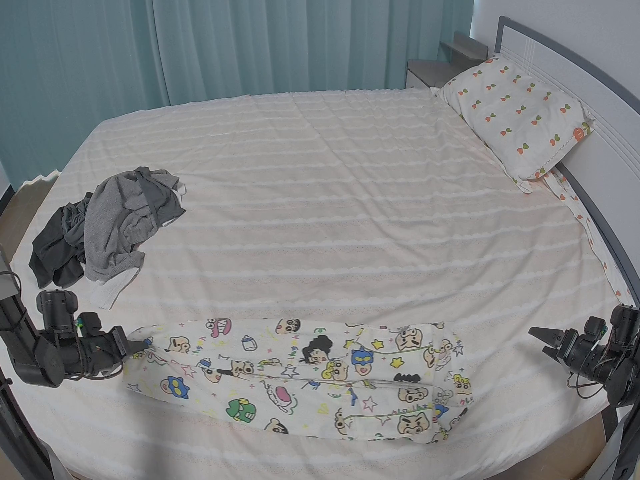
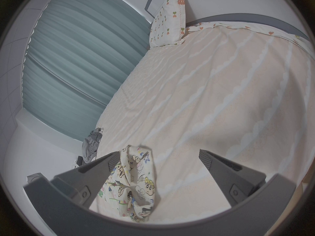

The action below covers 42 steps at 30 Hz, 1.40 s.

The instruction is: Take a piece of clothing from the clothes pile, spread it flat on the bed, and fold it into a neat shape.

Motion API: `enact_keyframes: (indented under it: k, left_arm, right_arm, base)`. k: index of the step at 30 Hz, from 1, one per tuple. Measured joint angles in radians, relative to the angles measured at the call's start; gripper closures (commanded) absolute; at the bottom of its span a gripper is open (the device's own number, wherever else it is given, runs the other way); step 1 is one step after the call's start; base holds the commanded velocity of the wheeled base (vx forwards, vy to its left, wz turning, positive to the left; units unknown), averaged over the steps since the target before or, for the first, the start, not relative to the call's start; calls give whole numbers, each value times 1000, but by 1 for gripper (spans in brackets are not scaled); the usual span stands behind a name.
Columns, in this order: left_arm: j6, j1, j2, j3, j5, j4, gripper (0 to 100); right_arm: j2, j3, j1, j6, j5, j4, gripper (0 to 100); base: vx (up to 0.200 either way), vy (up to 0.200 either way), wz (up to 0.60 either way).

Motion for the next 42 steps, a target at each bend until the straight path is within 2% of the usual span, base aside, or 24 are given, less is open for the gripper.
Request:
enact_keyframes:
  k: [6, 10, 13, 17, 20, 25, 34, 42]
  left_arm:
    - [2, 159, 4, -36, -47, 0, 100]
    - [0, 225, 16, -80, -56, -1, 100]
    - [-2, 236, 18, -91, -57, 0, 100]
    - [-11, 198, 5, -77, -39, 1, 100]
    - [-35, 127, -20, -57, 12, 2, 100]
    - [-102, -55, -83, -31, 160, 2, 100]
    - [-158, -477, -179, -21, 439, 10, 100]
    - [-173, -860, -158, -104, 668, 37, 100]
  right_arm:
    - [1, 0, -6, 7, 7, -3, 0]
    - [1, 0, -10, 8, 10, -3, 0]
    - [2, 0, -14, 9, 11, -3, 0]
    - [2, 0, -15, 9, 12, -3, 0]
    - [3, 0, -15, 9, 13, -3, 0]
    - [4, 0, -16, 9, 13, -3, 0]
    - [9, 0, -16, 7, 13, -3, 0]
    - [17, 0, -14, 1, 13, -3, 0]
  base:
    - [0, 0, 0]
    - [0, 0, 0]
    - [0, 0, 0]
    - [0, 0, 0]
    - [0, 0, 0]
    - [0, 0, 0]
    - [0, 0, 0]
    - [0, 0, 0]
